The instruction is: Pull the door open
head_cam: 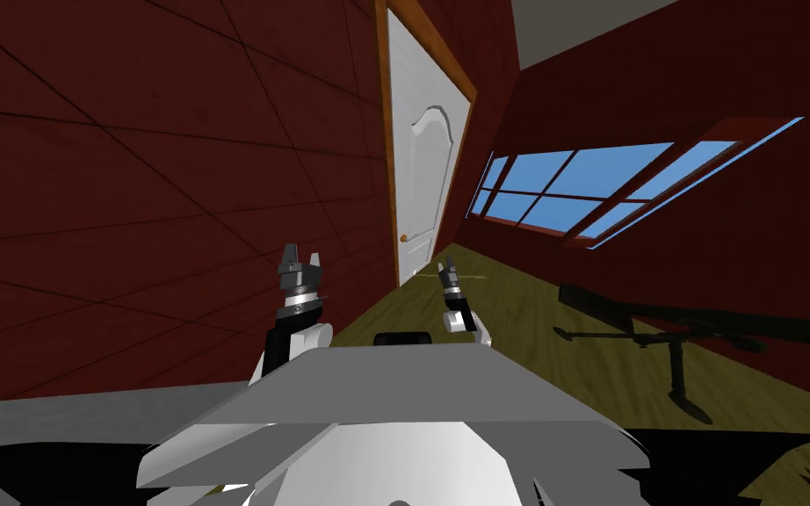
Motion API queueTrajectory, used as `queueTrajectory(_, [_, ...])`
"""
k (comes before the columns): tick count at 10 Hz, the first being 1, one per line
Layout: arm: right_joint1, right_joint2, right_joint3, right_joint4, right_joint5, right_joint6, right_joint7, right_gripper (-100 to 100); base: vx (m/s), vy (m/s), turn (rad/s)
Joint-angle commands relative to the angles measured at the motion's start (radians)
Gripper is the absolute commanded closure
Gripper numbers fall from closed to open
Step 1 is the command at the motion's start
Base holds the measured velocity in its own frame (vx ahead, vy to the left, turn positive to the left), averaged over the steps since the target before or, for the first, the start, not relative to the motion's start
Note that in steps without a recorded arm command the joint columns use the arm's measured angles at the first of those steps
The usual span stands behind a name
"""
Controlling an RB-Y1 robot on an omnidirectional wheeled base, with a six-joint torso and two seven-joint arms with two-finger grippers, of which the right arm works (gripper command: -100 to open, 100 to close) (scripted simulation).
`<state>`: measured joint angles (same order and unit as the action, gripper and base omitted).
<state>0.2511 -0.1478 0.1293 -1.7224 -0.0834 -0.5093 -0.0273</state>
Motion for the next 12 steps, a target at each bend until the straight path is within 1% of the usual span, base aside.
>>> queueTrajectory(1, [-0.018, -0.010, 0.009, 0.047, -0.001, -0.012, -0.009, -100, 0.088, -0.058, 0.168])
queueTrajectory(3, [-0.044, -0.025, 0.017, 0.102, -0.003, -0.027, -0.023, -100, 0.086, -0.056, 0.178])
queueTrajectory(9, [-0.123, -0.071, 0.041, 0.293, -0.010, -0.073, -0.065, -100, 0.082, -0.065, 0.167])
queueTrajectory(10, [-0.137, -0.078, 0.045, 0.315, -0.011, -0.081, -0.072, -100, 0.073, -0.070, 0.143])
queueTrajectory(11, [-0.137, -0.078, 0.045, 0.324, -0.011, -0.081, -0.072, -100, 0.051, -0.046, 0.034])
queueTrajectory(12, [-0.150, -0.086, 0.049, 0.355, -0.012, -0.089, -0.079, -100, 0.048, -0.033, 0.074])
